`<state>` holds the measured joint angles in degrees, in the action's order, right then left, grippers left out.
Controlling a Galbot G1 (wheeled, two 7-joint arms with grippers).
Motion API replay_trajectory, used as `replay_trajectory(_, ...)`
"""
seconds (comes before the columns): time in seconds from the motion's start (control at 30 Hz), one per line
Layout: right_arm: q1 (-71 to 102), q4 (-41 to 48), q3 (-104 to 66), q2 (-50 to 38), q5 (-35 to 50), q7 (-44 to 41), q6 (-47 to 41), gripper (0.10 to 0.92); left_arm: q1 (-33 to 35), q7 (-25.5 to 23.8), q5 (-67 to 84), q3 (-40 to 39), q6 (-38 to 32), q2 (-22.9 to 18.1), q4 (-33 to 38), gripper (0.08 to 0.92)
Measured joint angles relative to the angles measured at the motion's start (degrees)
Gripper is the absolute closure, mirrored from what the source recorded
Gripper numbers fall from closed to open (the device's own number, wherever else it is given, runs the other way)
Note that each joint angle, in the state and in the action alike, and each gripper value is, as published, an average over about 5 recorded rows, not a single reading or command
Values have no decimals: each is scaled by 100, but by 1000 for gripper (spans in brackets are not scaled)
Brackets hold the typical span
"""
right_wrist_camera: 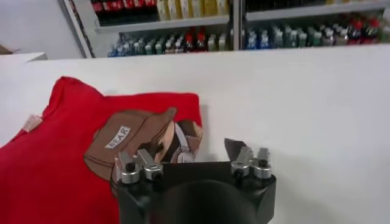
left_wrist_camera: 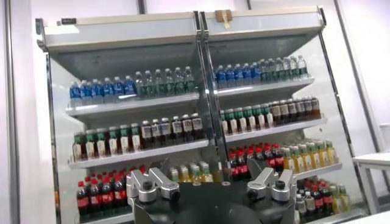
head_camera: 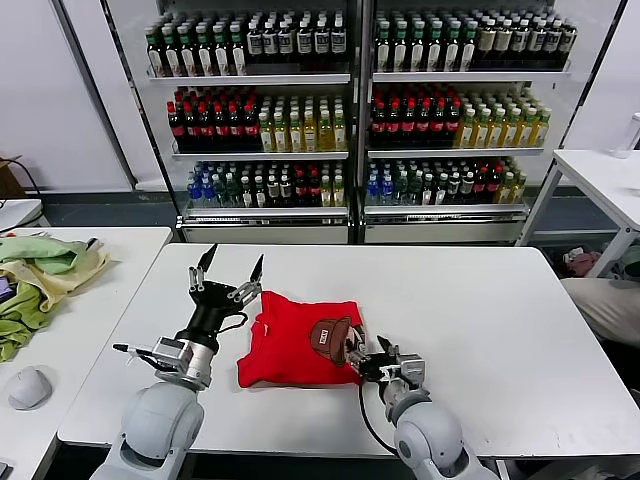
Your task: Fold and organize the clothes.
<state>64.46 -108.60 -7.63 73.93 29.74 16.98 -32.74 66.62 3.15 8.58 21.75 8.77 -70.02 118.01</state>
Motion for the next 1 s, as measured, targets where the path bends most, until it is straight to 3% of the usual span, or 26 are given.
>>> replay_trajectory(0.6, -321, 198, 124, 145, 632, 143, -33, 837, 47, -62, -291, 65, -201, 58, -89, 177)
replay_trajectory(1.0, -213, -396, -760, -584, 556, -185, -58, 871, -19, 205, -1155, -120, -687, -28, -418, 177)
